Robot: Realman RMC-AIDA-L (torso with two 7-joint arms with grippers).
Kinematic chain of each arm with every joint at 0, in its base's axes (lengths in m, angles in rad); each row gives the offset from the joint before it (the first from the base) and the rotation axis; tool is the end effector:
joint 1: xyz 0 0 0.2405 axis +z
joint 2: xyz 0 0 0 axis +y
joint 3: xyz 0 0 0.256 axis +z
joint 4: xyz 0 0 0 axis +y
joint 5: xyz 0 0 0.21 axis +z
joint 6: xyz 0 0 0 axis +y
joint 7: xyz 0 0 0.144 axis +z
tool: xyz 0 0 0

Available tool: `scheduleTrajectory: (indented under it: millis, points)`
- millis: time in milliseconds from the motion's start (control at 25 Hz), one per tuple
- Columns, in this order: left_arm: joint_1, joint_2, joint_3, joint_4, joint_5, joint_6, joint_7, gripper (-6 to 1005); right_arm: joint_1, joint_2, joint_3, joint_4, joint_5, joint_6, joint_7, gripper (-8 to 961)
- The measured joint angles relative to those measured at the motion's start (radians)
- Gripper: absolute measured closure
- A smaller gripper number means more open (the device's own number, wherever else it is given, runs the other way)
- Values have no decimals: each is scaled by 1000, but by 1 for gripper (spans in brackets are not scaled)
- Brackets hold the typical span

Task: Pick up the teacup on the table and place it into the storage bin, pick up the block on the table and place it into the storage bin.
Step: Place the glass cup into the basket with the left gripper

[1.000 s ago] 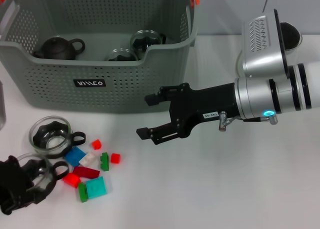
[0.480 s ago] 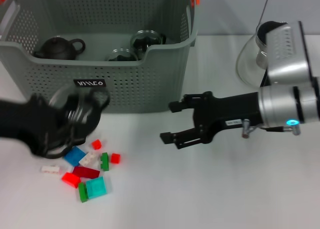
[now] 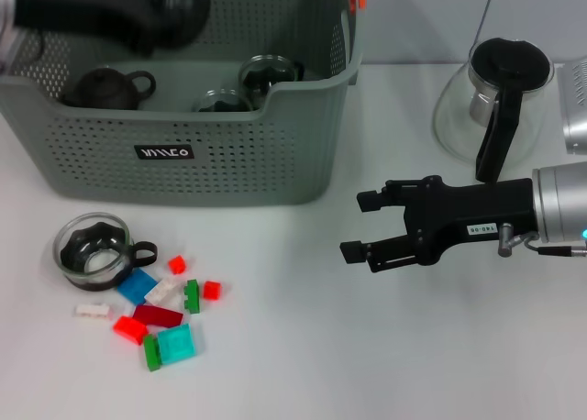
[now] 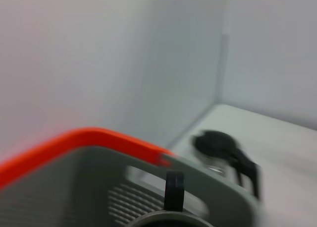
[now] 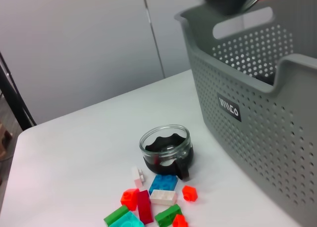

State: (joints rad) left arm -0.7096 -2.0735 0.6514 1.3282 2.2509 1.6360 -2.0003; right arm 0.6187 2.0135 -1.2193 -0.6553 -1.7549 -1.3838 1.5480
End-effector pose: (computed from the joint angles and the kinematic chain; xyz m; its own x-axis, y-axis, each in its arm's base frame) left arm -0.1598 0.3927 0.1129 0.8767 0.3233 0.3561 0.4546 -0.7988 -0.3941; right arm 0.2124 0.3526 -0.0359 0.8769 -0.3364 -0.3432 -0.3691 -0.9288 -0.0327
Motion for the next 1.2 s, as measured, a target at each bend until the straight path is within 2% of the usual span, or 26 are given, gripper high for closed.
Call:
scheduleTrajectory:
  millis: [40,200,320,400,560,960,1200]
  points:
    - [-25,20,4,-56,15,-60,-15,955,0,-1,1,2,0,-1,4,38]
    - [-95,75,43,-256,52,-246,-40,955,0,-1,6,3,0,-3,19,38]
    - [-131,94,105,-364,84,-377,-56,955,4,0,7,3,0,-4,33,38]
    - [-155,97,147,-415,116,-448,-71,955,7,0,7,0,0,-4,42,38]
    - [-195,89,189,-484,181,-538,-87,955,15,1,8,-3,0,-6,50,38]
    - [-263,38,281,-618,359,-776,-142,955,22,5,8,-4,0,1,50,38]
    - [-285,15,291,-688,415,-878,-140,955,24,8,8,-4,0,4,45,38]
